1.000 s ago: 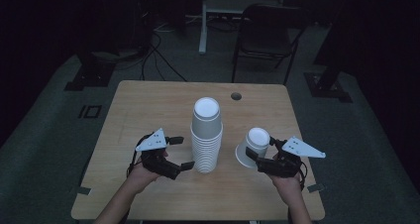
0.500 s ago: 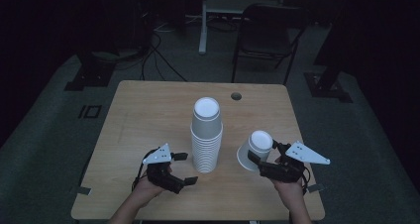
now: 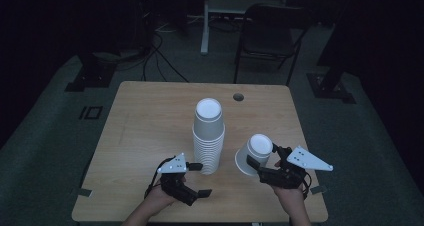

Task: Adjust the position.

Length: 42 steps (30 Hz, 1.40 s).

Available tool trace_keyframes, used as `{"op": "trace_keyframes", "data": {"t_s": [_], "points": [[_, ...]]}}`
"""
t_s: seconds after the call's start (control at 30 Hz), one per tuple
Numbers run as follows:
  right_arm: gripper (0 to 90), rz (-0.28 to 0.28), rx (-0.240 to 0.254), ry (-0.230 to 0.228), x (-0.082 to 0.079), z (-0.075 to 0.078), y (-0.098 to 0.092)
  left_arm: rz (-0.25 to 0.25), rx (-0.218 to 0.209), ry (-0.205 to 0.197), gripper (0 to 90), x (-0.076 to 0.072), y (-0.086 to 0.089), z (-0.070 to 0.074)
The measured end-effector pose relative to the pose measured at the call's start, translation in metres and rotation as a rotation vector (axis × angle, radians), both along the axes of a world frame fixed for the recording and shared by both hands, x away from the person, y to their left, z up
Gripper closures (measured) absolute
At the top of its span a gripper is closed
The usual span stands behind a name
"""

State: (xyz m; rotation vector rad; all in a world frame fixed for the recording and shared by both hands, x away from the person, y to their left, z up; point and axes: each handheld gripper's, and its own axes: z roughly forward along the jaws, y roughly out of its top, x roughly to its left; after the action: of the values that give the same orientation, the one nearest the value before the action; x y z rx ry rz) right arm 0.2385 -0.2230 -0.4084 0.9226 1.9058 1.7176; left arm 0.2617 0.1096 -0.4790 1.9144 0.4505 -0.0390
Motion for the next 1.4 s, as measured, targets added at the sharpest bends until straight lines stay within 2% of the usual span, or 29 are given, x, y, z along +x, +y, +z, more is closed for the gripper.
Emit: {"op": "trace_keyframes", "data": {"t_s": [0.17,0.33,0.57,0.7,0.93,1.1,1.23,1.3,1.33,1.4], "points": [[20.5,0.011,0.025,-0.016,-0.005,0.001,0.001,-0.042,-0.009,-0.009,5.0,-0.005,-0.017,0.002],[20.5,0.008,0.029,-0.023,-0.008,0.003,0.002,-0.073,-0.03,-0.023,5.0,-0.008,-0.032,0.007],[20.5,0.013,0.037,-0.03,-0.011,0.004,0.004,-0.096,-0.065,-0.02,5.0,-0.007,-0.047,0.01],[20.5,0.015,0.042,-0.029,-0.011,0.004,0.006,-0.109,-0.067,-0.024,5.0,-0.005,-0.058,0.013],[20.5,0.018,0.061,-0.039,-0.012,0.005,0.009,-0.104,-0.109,-0.034,5.1,-0.002,-0.072,0.018],[20.5,0.023,0.072,-0.037,-0.012,0.006,0.01,-0.11,-0.121,-0.044,5.1,-0.001,-0.081,0.024],[20.5,0.021,0.076,-0.038,-0.012,0.006,0.01,-0.081,-0.146,-0.068,6.4,0.001,-0.085,0.028],[20.5,0.019,0.081,-0.038,-0.011,0.006,0.01,-0.068,-0.164,-0.062,7.0,0.003,-0.085,0.03],[20.5,0.018,0.086,-0.035,-0.011,0.006,0.009,-0.059,-0.179,-0.073,15.5,0.003,-0.085,0.03],[20.5,0.017,0.088,-0.033,-0.011,0.006,0.008,-0.063,-0.193,-0.072,15.6,0.004,-0.086,0.03]]}}
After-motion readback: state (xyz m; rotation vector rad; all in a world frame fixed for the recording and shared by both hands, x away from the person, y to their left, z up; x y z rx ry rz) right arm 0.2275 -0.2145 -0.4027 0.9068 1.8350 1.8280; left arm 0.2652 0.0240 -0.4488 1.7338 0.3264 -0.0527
